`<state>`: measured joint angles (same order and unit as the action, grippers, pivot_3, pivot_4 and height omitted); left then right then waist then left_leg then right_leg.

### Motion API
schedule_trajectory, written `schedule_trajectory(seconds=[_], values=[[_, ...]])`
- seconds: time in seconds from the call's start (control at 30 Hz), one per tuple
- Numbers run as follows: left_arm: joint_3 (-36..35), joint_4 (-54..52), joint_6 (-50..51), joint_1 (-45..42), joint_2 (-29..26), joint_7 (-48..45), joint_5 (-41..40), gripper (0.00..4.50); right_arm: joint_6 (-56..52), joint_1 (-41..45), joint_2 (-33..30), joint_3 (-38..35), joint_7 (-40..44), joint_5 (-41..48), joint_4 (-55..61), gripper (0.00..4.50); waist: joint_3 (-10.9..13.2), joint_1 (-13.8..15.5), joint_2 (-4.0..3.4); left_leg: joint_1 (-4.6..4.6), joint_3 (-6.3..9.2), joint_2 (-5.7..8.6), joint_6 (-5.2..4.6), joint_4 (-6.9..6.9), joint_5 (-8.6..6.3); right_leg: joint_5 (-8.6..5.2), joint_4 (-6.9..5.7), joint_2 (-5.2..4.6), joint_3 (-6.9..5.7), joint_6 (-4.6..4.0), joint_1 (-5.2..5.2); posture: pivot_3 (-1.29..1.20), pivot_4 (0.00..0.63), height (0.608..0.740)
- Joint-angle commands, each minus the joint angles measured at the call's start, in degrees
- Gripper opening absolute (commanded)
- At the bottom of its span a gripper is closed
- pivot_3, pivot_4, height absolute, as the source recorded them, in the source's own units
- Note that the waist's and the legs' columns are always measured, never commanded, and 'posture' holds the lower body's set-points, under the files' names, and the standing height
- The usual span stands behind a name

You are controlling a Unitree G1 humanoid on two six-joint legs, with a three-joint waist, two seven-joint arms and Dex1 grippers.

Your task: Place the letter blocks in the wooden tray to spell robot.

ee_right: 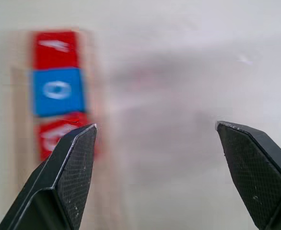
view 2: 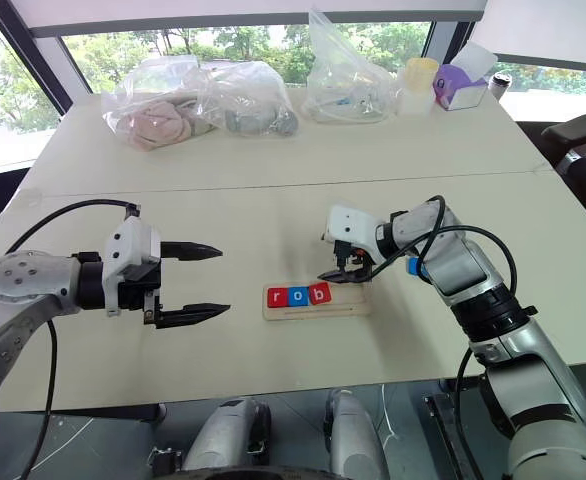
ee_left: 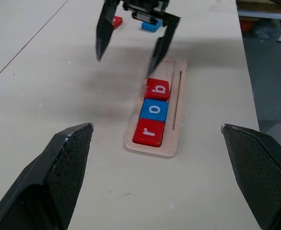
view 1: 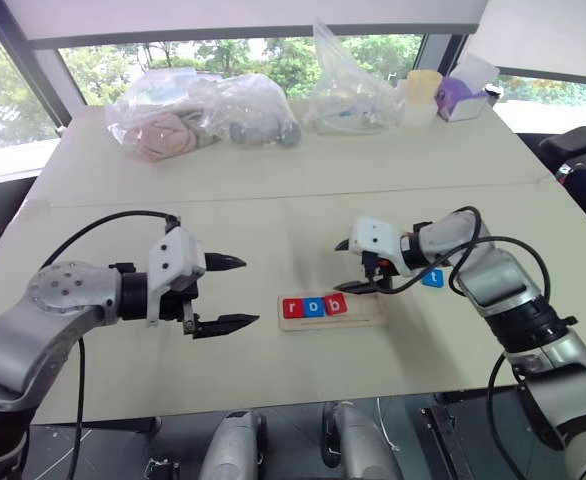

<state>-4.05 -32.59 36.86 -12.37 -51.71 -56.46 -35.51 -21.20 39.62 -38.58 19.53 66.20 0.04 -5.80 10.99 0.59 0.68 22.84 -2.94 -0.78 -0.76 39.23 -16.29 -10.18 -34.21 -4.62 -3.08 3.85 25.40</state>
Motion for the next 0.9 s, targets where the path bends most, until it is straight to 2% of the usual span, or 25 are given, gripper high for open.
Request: schedule_trajectory(seconds=[0.03,0.73,0.9], values=[[-0.22,-0.78,-0.63,-1.06,0.09,0.16,-0.1,4.5,2.71,-0.76,0.55,-0.99,-1.76,-0.73,0.28,4.06,0.0,0.0,0.0,0.01,0.01,0.0,0.0,0.0,0.0,0.0,0.0,0.0,0.0,0.0,0.0,0.0,0.15,0.74],[0.92,0.54,-1.46,-2.07,0.28,-0.34,0.72,4.5,0.63,-2.19,-0.34,-2.29,-0.5,-0.42,4.44,4.06,0.0,0.0,0.0,0.0,0.02,-0.03,0.0,0.0,0.0,0.0,0.0,0.0,0.0,0.01,0.0,0.0,0.15,0.74],[1.23,0.41,-1.56,-2.12,0.77,-0.27,0.95,4.5,0.44,-0.03,-0.67,-6.03,-6.49,-1.96,1.84,4.06,0.0,0.0,0.0,0.01,0.01,-0.03,0.0,0.0,0.0,0.0,0.0,0.0,0.01,0.01,0.0,0.0,0.15,0.74]])
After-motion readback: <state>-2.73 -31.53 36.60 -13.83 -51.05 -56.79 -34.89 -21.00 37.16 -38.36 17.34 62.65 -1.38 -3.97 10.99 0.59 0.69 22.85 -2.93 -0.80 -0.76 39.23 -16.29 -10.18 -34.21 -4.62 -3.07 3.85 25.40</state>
